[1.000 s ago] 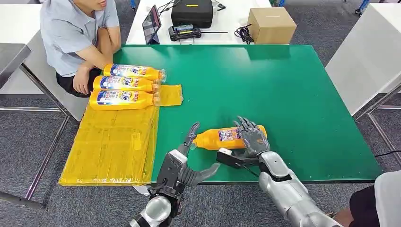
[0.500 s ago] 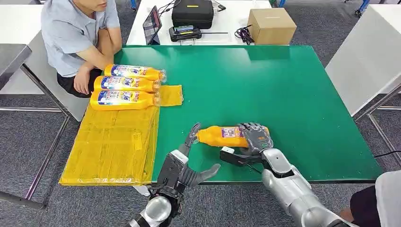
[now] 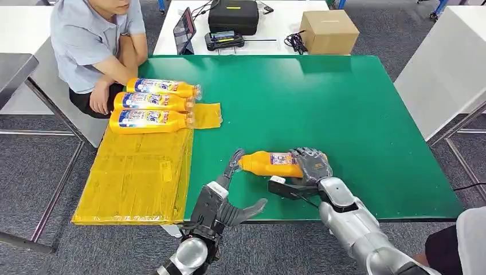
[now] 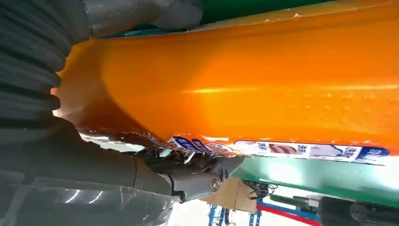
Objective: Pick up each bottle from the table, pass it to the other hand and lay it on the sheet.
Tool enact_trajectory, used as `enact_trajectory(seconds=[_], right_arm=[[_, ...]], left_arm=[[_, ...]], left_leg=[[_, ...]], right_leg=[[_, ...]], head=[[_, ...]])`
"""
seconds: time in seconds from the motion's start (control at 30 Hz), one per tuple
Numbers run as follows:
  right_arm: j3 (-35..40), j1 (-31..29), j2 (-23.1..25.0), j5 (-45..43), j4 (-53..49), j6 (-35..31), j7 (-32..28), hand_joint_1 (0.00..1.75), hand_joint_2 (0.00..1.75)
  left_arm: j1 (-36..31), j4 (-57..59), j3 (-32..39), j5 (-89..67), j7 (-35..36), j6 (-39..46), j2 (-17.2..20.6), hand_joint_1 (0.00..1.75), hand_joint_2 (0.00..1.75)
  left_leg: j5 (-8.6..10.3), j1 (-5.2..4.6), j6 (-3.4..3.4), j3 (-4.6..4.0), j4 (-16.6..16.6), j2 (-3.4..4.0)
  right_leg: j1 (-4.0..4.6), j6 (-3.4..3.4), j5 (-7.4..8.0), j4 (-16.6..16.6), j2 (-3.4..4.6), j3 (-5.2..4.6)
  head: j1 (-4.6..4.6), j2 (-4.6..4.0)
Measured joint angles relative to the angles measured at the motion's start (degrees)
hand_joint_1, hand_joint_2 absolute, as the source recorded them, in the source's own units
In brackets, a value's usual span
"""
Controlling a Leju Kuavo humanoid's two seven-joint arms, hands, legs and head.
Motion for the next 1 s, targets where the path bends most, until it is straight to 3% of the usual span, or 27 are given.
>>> enact_trajectory(seconds=[0.33,1.0], right_arm=[[-2.38,1.13,-0.22,-11.66,-1.99,2.82,-7.56,1.75,1.75],[-4.83,4.25,0.55,-14.65,-5.44,0.57,-9.33,1.75,1.75]], left_arm=[[-0.02,0.28,0.0,-0.04,-1.9,1.33,0.0,0.0,1.75],[-0.1,0.98,0.11,1.1,-3.72,3.08,-0.04,0.0,1.75]], left_leg=[[-0.01,0.01,0.0,0.03,0.01,0.07],[-0.01,0.01,0.0,0.02,0.0,0.07]], right_leg=[[0.01,0.0,0.0,0.0,0.04,-0.01],[0.01,0.0,0.0,0.0,0.04,0.0]], head=[[0.02,0.0],[0.0,0.0]])
